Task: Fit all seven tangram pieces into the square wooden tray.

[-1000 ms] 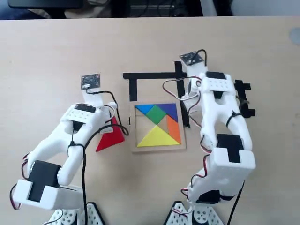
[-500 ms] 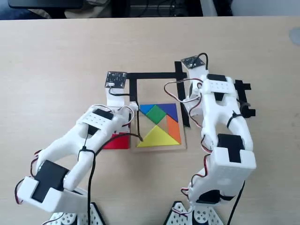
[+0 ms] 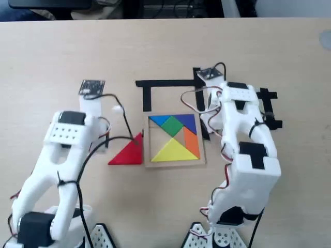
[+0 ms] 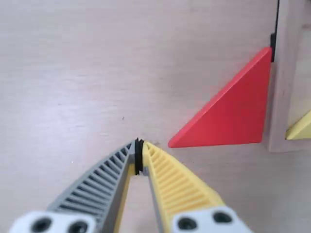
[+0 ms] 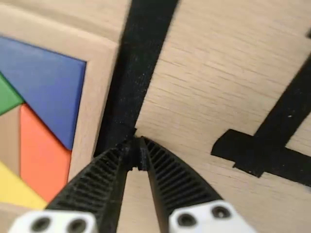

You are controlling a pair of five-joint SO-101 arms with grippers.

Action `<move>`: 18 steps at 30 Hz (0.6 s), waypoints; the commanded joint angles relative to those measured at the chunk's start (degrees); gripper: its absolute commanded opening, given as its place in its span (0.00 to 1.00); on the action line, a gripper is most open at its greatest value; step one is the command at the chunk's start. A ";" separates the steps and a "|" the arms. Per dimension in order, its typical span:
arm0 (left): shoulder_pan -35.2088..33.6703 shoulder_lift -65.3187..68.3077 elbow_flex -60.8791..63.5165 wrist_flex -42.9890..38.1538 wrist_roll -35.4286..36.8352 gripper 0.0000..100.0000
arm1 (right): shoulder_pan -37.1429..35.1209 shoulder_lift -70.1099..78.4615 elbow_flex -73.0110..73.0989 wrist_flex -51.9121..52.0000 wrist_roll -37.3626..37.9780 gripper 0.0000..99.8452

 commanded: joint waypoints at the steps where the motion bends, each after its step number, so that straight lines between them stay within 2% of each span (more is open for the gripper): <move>1: -0.40 -2.64 3.30 -2.64 -0.70 0.03 | 0.35 1.45 -3.74 2.02 0.70 0.01; 7: -0.57 0.18 12.44 -12.66 -0.70 0.03 | -2.37 2.51 -4.70 4.04 0.70 0.01; 14: -0.04 2.46 13.23 -13.98 -0.53 0.03 | -4.13 2.15 -4.18 3.87 0.70 0.01; 18: 0.04 2.55 13.76 -18.37 4.22 0.03 | -4.13 2.15 -4.00 3.87 0.70 0.01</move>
